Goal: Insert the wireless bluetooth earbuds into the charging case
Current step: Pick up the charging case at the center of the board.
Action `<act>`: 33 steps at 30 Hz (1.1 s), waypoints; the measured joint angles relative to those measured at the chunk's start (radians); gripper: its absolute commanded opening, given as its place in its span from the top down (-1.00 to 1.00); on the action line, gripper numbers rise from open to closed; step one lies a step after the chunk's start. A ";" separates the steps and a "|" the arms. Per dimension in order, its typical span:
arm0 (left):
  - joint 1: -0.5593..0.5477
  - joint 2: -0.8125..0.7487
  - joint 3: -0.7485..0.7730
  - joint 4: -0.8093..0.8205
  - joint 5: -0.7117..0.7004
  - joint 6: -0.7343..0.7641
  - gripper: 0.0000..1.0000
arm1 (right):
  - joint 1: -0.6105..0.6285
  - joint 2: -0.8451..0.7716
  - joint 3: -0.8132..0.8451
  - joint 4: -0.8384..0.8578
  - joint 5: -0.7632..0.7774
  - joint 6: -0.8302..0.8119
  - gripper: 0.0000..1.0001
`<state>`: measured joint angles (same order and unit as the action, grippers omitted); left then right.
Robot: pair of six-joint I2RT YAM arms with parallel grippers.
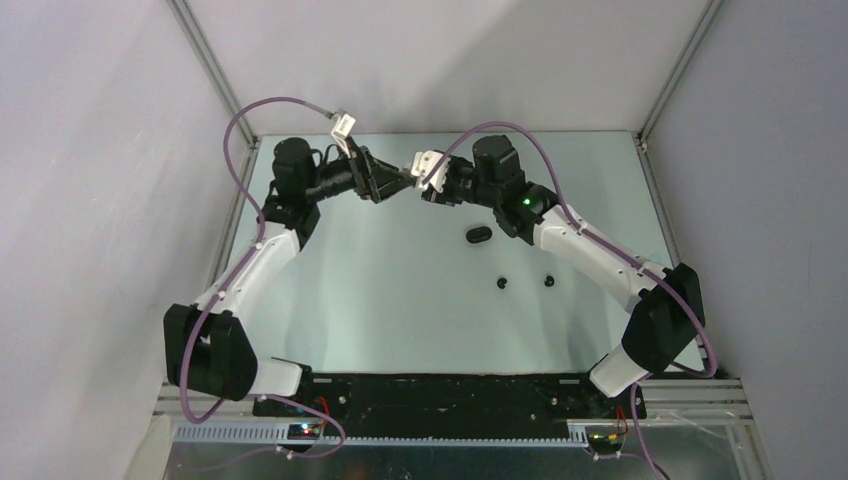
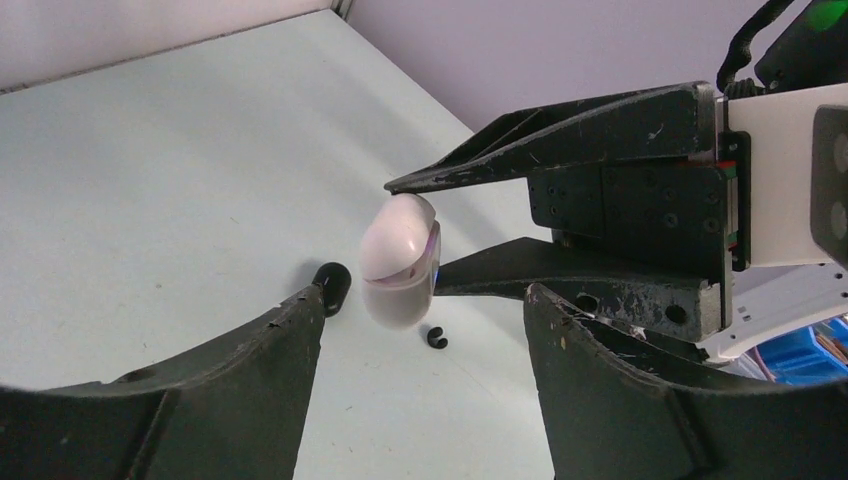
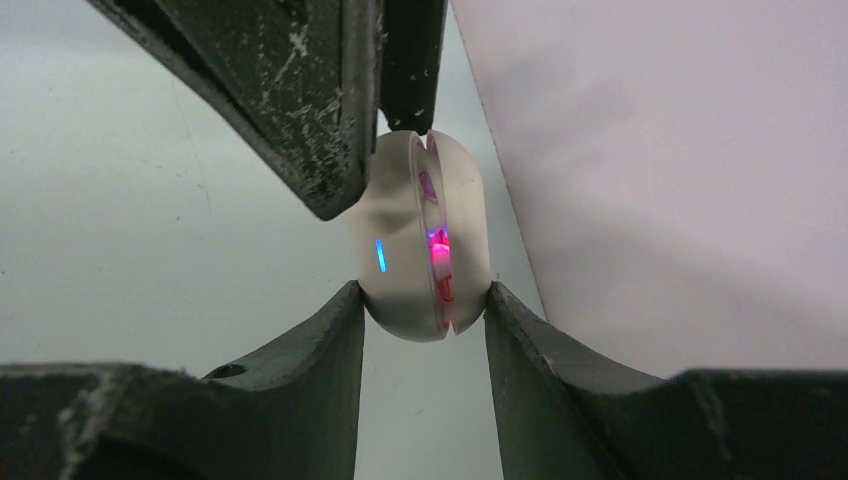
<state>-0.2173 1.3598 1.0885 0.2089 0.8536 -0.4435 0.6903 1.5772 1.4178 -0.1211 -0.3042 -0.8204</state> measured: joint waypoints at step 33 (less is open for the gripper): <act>-0.027 0.093 0.053 0.008 0.050 0.008 0.29 | 0.005 0.000 0.000 0.045 0.008 0.016 0.41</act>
<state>-0.2447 1.4528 1.1416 0.2169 0.9031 -0.4358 0.6952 1.5772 1.4178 -0.0761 -0.2958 -0.8043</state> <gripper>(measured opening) 0.399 0.475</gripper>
